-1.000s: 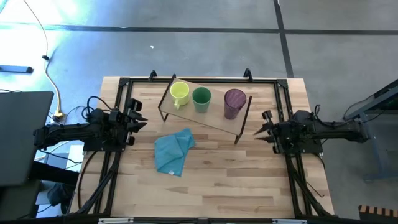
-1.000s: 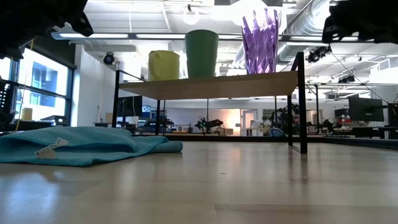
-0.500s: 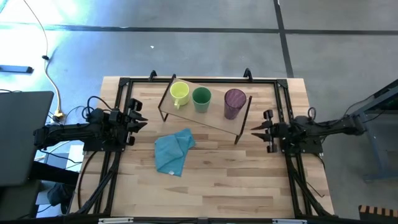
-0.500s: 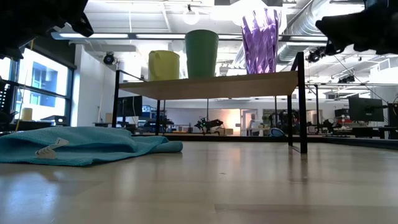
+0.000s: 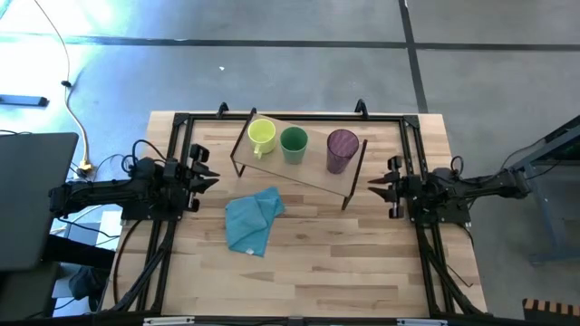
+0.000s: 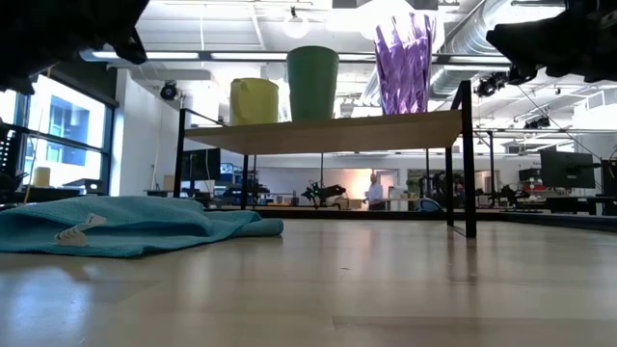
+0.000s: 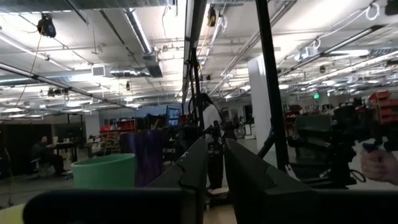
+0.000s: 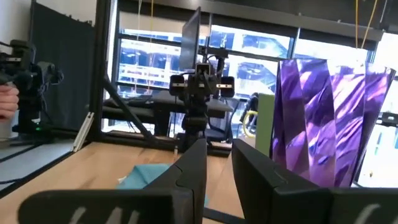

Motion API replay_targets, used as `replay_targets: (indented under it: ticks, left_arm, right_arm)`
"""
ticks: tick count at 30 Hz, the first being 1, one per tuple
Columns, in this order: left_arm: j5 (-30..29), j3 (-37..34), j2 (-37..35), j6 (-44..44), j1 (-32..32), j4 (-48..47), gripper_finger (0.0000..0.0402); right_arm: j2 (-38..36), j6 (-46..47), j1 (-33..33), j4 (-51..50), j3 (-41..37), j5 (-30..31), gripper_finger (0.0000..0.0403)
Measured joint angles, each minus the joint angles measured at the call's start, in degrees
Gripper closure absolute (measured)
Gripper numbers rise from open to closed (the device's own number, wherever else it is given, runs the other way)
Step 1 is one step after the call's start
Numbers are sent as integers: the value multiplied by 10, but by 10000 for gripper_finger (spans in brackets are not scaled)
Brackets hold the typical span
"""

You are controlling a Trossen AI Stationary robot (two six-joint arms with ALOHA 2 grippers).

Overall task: Stack small to large cups/mugs on shelf
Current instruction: Return to Home Position

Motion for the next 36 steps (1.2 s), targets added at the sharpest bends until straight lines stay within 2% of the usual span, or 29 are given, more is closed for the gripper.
replay_targets:
  ticks: [7, 12, 19, 25, 36]
  left_arm:
    - [-3, 0, 0, 19, 0, -11, 355]
    - [1, 0, 0, 2, 0, 16, 355]
    - [-113, 0, 0, -39, 0, 24, 355]
    - [-139, 0, 0, -45, 0, -32, 355]
    - [-120, 0, 0, -57, -1, -142, 355]
  right_arm:
    - [0, 2, 0, -5, 0, 11, 336]
    - [0, 4, 0, -6, 0, 11, 336]
    - [0, 19, 0, -7, 0, 16, 336]
    - [0, 30, 0, -7, 0, 41, 336]
    - [0, 29, 0, -11, -1, 51, 336]
